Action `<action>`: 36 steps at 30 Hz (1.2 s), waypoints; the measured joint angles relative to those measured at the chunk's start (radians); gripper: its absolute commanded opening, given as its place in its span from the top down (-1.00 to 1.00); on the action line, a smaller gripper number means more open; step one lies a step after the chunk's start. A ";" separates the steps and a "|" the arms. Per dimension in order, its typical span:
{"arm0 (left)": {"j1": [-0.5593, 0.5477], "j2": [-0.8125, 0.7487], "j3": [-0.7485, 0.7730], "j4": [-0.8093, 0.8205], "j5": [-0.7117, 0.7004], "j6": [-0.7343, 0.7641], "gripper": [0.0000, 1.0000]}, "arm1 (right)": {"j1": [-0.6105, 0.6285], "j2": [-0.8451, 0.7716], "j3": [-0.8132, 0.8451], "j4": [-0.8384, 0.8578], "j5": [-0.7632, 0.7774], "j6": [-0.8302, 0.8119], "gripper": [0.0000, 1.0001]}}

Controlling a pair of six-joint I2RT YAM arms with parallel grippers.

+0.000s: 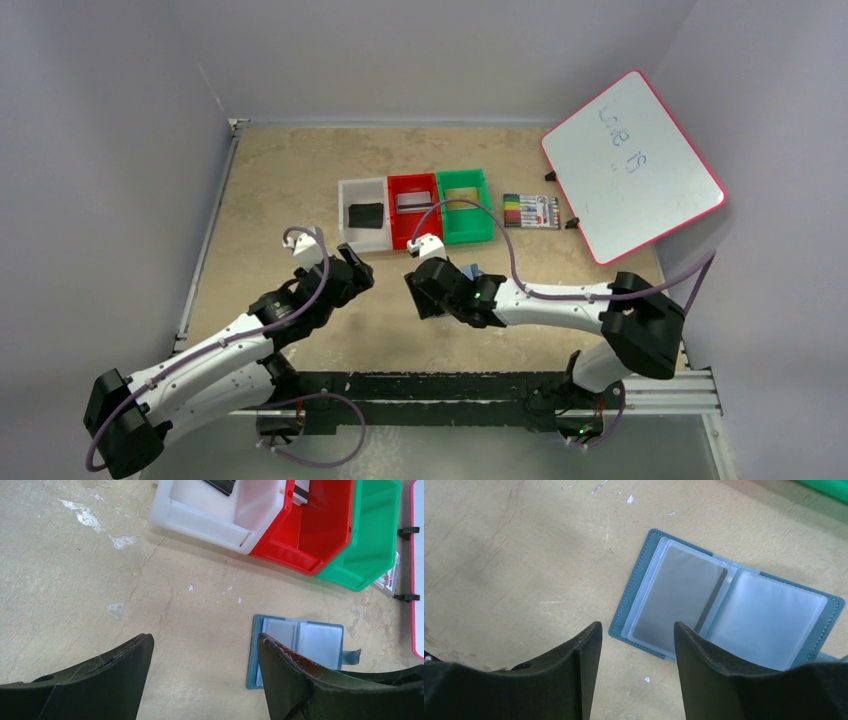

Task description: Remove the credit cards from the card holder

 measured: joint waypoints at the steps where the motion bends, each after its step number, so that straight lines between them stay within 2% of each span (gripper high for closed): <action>1: 0.000 0.000 0.000 0.000 0.000 0.000 -0.51 | -0.003 -0.010 0.000 -0.001 0.000 -0.001 -0.17; 6: 0.000 0.005 0.000 0.009 0.003 0.000 -0.51 | -0.027 0.003 -0.003 -0.003 -0.002 -0.006 -0.19; 15: 0.000 0.008 0.002 0.014 0.008 0.000 -0.51 | -0.043 0.115 0.004 -0.002 -0.006 -0.006 -0.14; 21: 0.000 0.007 0.005 0.014 0.008 0.000 -0.52 | -0.043 0.139 0.030 -0.001 -0.003 0.002 0.31; 24: 0.000 0.006 0.005 0.014 0.008 0.000 -0.52 | -0.043 0.140 0.030 0.006 -0.005 0.010 0.36; 30: 0.000 0.008 0.005 0.014 0.009 0.001 -0.52 | -0.053 0.129 0.019 0.016 -0.015 0.022 0.71; 36: 0.000 0.010 0.005 0.014 0.013 0.001 -0.52 | -0.103 0.076 -0.039 0.043 -0.050 0.033 0.87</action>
